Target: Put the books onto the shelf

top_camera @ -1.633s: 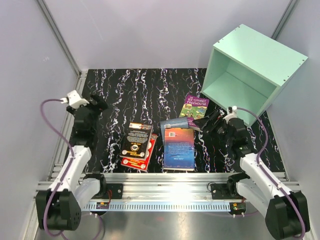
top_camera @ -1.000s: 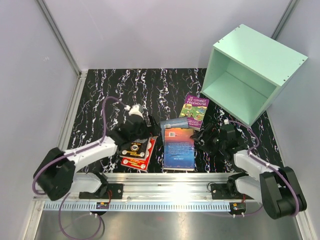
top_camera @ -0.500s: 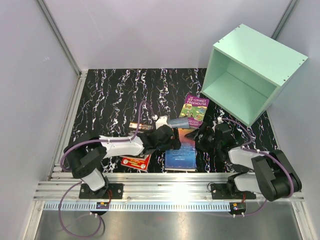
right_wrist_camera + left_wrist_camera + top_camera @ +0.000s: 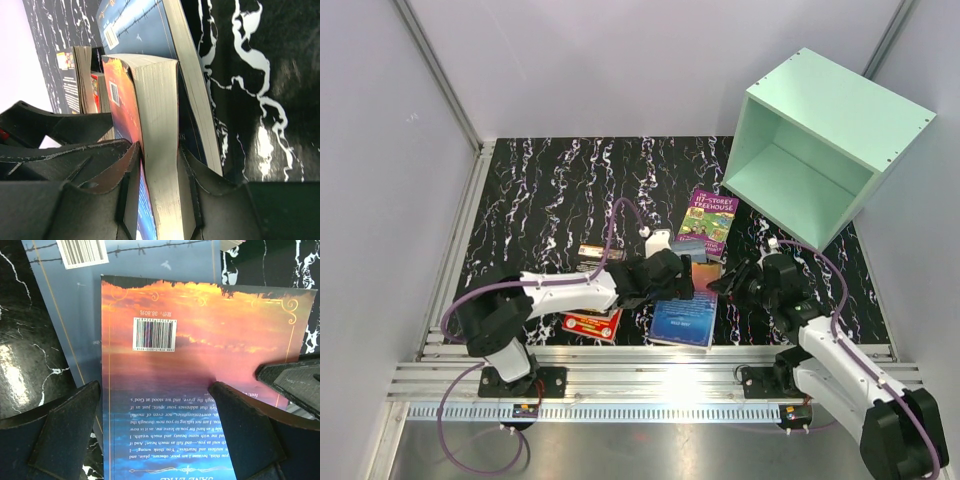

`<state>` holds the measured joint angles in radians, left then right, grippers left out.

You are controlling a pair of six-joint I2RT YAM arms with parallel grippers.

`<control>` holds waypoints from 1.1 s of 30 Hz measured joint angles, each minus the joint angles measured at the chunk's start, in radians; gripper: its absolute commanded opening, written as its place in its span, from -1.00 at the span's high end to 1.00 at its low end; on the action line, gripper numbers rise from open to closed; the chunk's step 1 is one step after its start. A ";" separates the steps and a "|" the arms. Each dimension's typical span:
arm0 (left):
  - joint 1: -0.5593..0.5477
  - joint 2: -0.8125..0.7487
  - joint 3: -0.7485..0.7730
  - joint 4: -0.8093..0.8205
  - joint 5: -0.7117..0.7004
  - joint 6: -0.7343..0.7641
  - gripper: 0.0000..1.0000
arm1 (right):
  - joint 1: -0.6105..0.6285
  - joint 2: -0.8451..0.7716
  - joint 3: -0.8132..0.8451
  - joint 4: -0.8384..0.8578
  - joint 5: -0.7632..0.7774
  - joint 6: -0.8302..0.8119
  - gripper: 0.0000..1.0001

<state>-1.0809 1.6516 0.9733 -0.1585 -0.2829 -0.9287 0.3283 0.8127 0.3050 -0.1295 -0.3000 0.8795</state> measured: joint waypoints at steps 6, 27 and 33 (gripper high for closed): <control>-0.009 -0.003 0.006 -0.019 -0.010 0.000 -0.97 | 0.000 -0.025 0.021 -0.078 -0.002 -0.008 1.00; -0.011 -0.452 -0.135 -0.181 -0.140 0.015 -0.97 | 0.005 0.230 1.079 -0.517 0.193 -0.269 1.00; -0.011 -0.532 -0.255 -0.206 -0.140 0.004 -0.97 | -0.074 0.531 1.614 -0.622 0.312 -0.374 1.00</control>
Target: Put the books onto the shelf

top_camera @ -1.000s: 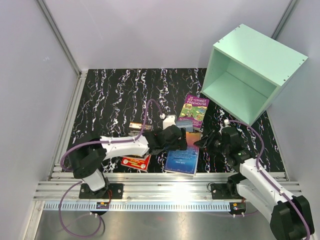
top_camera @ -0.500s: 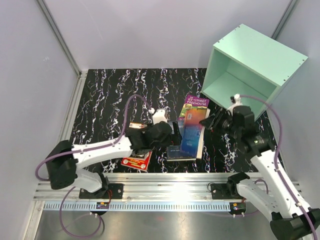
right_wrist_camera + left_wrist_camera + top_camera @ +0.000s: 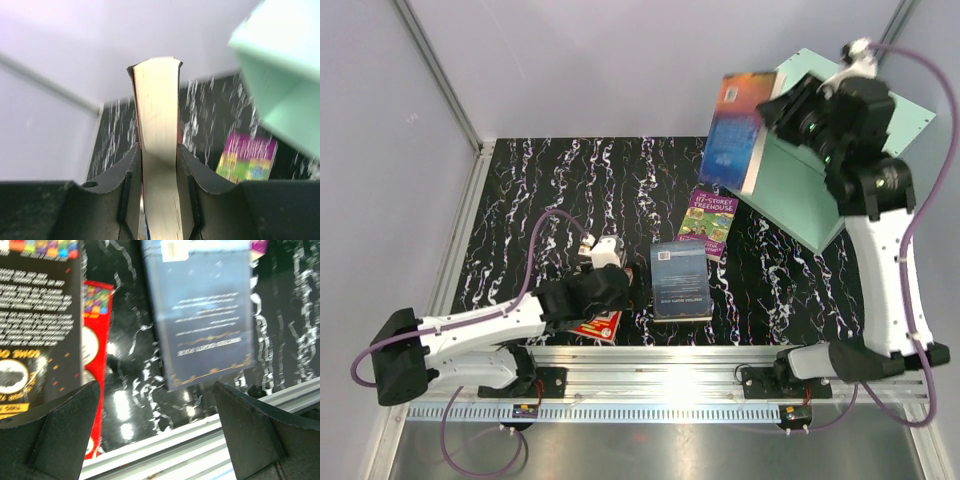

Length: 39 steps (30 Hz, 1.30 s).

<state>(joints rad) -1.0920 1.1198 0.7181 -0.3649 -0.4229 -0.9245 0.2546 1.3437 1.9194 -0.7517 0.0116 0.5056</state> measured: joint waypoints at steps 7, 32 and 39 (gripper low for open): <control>0.000 -0.058 -0.044 -0.009 0.009 -0.001 -0.97 | -0.405 0.334 0.503 0.007 -0.138 0.058 1.00; 0.000 0.167 -0.037 0.057 0.084 0.010 -0.97 | -0.705 0.880 0.681 0.164 -0.607 0.388 0.99; 0.000 0.170 -0.019 0.070 0.085 0.011 -0.98 | -0.706 0.880 0.611 0.216 -0.669 0.397 -0.73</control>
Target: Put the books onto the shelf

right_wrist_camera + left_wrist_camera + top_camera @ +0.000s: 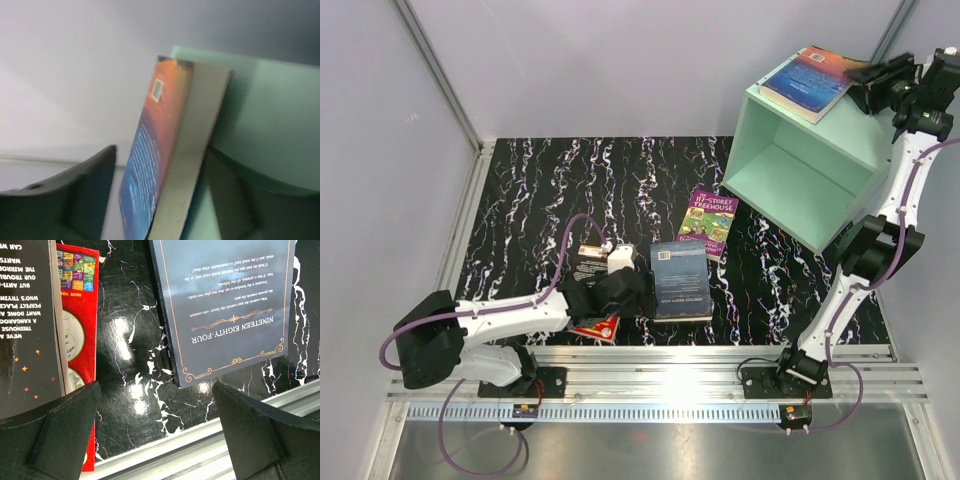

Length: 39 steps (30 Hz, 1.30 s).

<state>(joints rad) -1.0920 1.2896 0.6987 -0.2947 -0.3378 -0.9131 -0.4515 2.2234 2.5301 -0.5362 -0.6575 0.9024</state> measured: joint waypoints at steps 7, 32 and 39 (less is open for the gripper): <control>0.000 -0.001 0.000 -0.005 0.000 0.000 -0.97 | 0.000 -0.067 -0.016 0.023 -0.032 -0.043 -1.00; 0.102 0.123 0.133 0.011 -0.008 0.072 -0.98 | 0.654 -1.209 -1.598 0.007 0.324 -0.241 -1.00; 0.111 0.264 0.159 0.057 0.019 0.079 -0.97 | 0.658 -0.940 -1.895 0.171 0.293 -0.183 -1.00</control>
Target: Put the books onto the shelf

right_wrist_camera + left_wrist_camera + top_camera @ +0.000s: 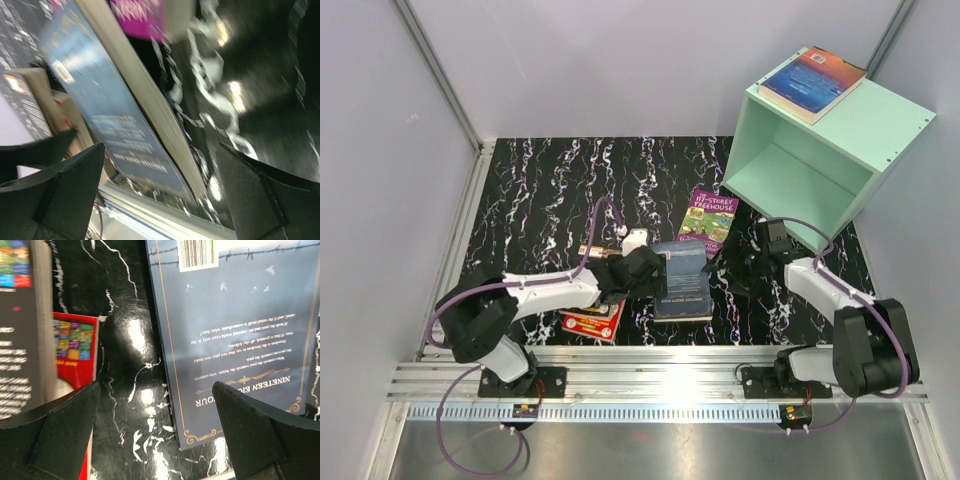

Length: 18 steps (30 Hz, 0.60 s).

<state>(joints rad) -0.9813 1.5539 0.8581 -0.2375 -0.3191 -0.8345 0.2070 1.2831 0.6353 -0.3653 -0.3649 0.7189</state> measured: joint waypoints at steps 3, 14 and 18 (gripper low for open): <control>0.000 0.037 0.011 0.008 0.009 0.000 -0.98 | 0.001 0.082 0.000 0.135 -0.027 0.015 -0.99; 0.000 0.132 0.066 0.038 0.029 0.018 -0.97 | 0.002 0.317 -0.027 0.621 -0.150 0.107 -0.94; 0.003 0.155 0.088 0.048 0.034 0.027 -0.97 | 0.002 0.368 -0.058 0.776 -0.183 0.146 -0.67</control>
<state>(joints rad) -0.9783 1.7092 0.9463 -0.1894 -0.2855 -0.8074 0.2092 1.6508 0.5777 0.4103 -0.5480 0.8646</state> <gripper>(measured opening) 0.987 0.901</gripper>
